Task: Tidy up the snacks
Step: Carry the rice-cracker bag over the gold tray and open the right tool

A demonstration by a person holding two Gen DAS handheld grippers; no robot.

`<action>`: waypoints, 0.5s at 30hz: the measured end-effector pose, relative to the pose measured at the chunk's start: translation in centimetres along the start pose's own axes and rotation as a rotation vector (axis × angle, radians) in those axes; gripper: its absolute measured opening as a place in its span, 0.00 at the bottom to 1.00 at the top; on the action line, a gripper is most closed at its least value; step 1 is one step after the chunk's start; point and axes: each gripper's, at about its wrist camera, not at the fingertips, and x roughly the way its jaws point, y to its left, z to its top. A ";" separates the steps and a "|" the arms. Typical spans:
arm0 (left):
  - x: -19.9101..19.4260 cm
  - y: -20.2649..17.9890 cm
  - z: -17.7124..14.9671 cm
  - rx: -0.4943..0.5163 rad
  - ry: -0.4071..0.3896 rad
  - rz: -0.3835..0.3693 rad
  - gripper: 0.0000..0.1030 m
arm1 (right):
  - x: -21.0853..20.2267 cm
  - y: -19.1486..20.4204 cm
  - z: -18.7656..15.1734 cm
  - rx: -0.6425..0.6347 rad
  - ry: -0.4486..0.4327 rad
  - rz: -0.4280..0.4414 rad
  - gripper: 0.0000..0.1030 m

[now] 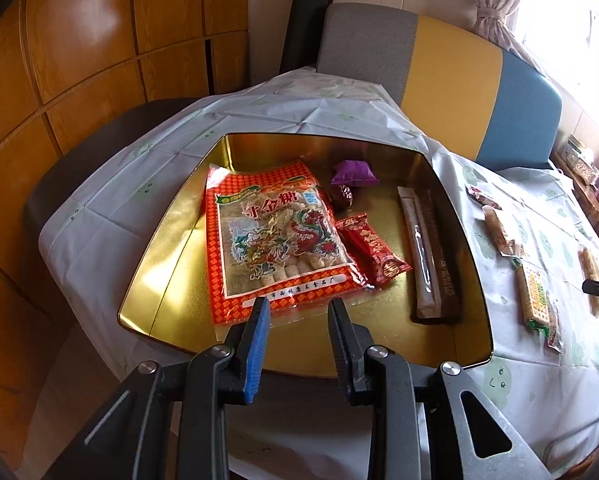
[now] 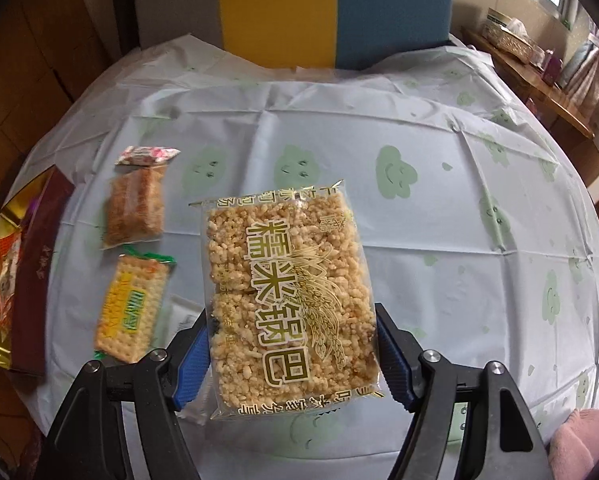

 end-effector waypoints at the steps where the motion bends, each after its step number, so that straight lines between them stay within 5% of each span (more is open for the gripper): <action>1: 0.1 0.1 0.0 -0.001 0.002 0.000 0.30 | -0.4 1.2 -0.1 -0.024 -0.009 0.015 0.72; 15: 0.2 1.3 -0.3 -0.030 0.004 0.012 0.30 | -2.1 20.7 0.5 -0.319 -0.027 0.299 0.72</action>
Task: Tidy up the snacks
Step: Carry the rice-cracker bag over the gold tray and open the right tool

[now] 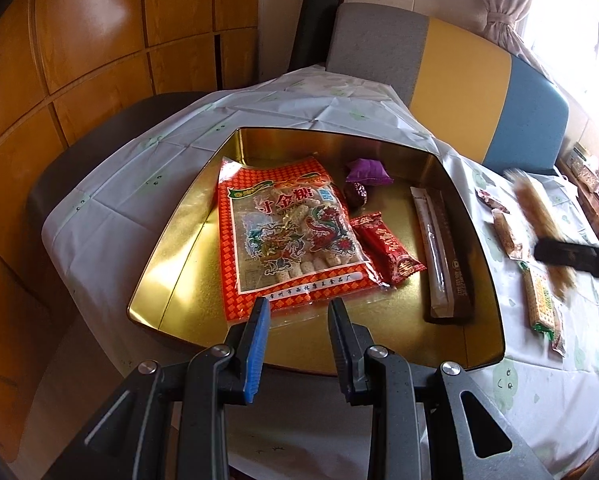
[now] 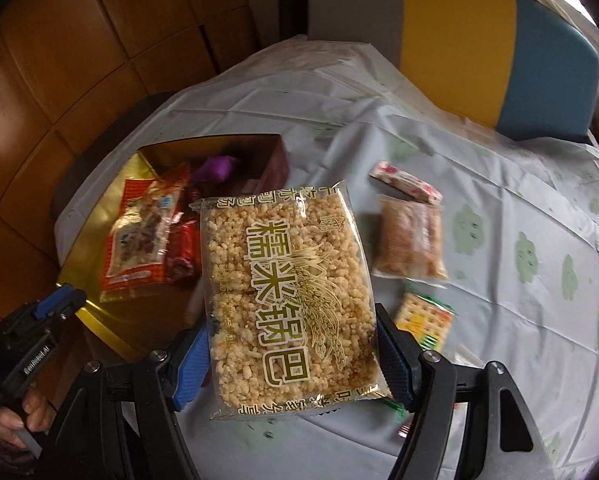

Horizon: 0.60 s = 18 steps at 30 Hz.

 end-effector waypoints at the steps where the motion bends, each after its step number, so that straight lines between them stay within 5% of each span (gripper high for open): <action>1: 0.1 0.2 0.0 -0.005 0.003 0.001 0.30 | 0.4 1.0 0.5 -0.007 0.004 0.022 0.72; 8: 0.4 1.0 0.0 -0.023 0.009 0.007 0.30 | 4.0 6.6 5.5 0.002 0.011 0.115 0.72; 14: 0.7 1.5 -0.1 -0.034 0.021 0.010 0.30 | 8.8 8.3 6.4 -0.022 0.082 0.005 0.73; 18: 0.9 1.4 -0.2 -0.031 0.023 0.013 0.30 | 8.9 8.1 5.6 -0.019 0.065 0.029 0.74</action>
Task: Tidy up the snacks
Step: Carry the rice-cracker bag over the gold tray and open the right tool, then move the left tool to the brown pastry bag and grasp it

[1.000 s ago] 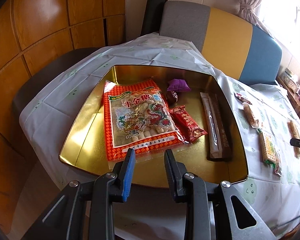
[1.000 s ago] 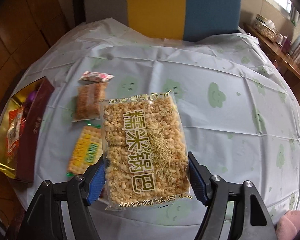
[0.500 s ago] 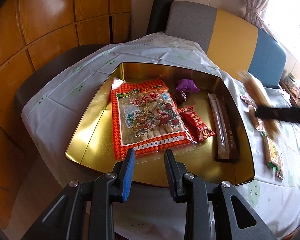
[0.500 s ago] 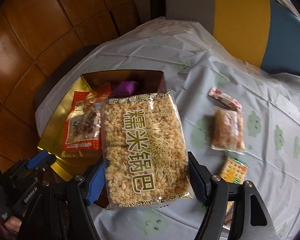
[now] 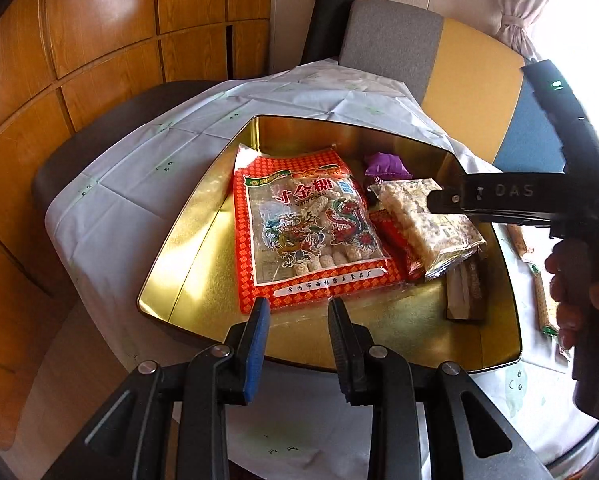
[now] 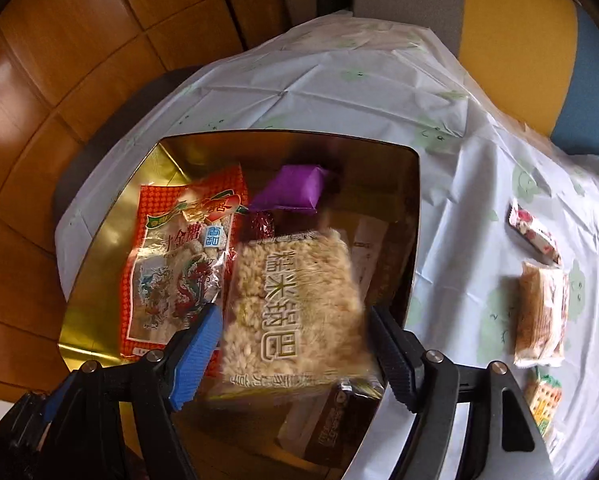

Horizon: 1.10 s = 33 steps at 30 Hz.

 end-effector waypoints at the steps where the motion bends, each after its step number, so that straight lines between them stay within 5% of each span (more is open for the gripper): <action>1: 0.0 0.0 0.0 -0.001 0.002 -0.001 0.30 | -0.1 -0.1 -0.1 -0.006 -0.013 -0.004 0.74; 19: -1.4 -1.5 -0.4 0.068 -0.027 -0.002 0.30 | -8.2 -3.8 -5.8 -0.067 -0.201 -0.080 0.74; 33: -2.0 -4.5 -0.9 0.162 -0.033 -0.005 0.30 | -12.6 -14.8 -10.5 -0.006 -0.204 -0.305 0.74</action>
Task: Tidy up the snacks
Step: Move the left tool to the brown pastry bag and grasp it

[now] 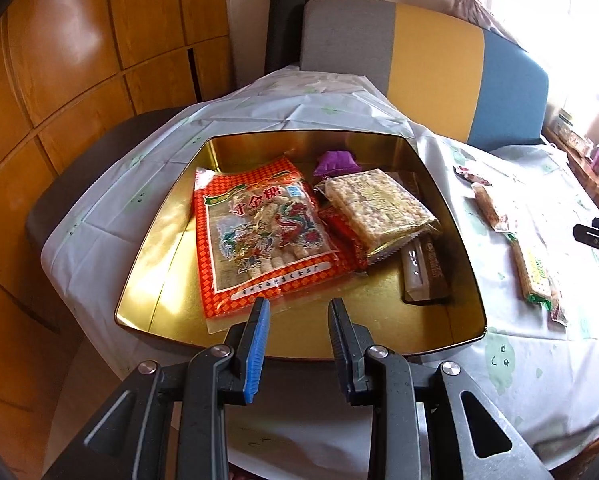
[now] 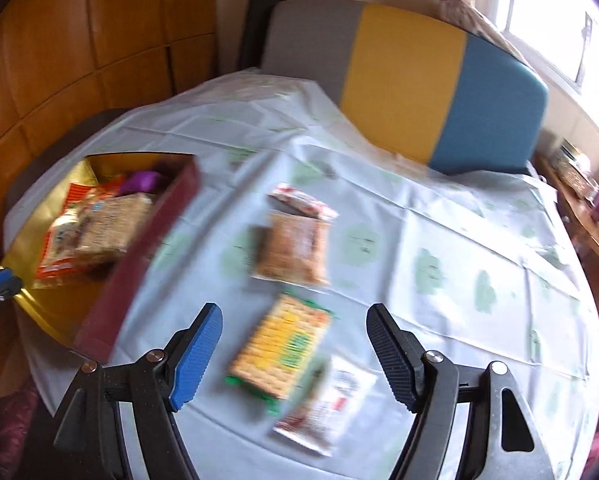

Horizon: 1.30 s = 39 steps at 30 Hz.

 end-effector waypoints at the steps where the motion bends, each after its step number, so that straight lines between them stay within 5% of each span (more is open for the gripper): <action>1: 0.0 -0.2 0.0 0.006 0.000 0.001 0.30 | 0.1 -1.1 -0.2 0.014 0.003 -0.017 0.74; 7: -0.2 -1.8 0.3 0.054 0.001 0.001 0.30 | 2.5 -8.2 -3.0 0.188 0.046 -0.118 0.74; 13: -0.4 -4.1 1.4 0.113 -0.010 -0.022 0.30 | 4.3 -12.5 -4.5 0.376 0.181 -0.174 0.72; 27: 1.9 -13.4 7.7 0.259 0.068 -0.200 0.31 | 3.5 -12.6 -3.8 0.418 0.155 -0.123 0.72; 30: 3.2 -15.5 9.1 0.242 0.103 -0.253 0.52 | 3.4 -12.5 -3.6 0.418 0.152 -0.113 0.72; 39: 8.8 -22.2 11.6 0.216 0.172 -0.233 0.61 | 3.1 -12.1 -3.3 0.409 0.145 -0.085 0.72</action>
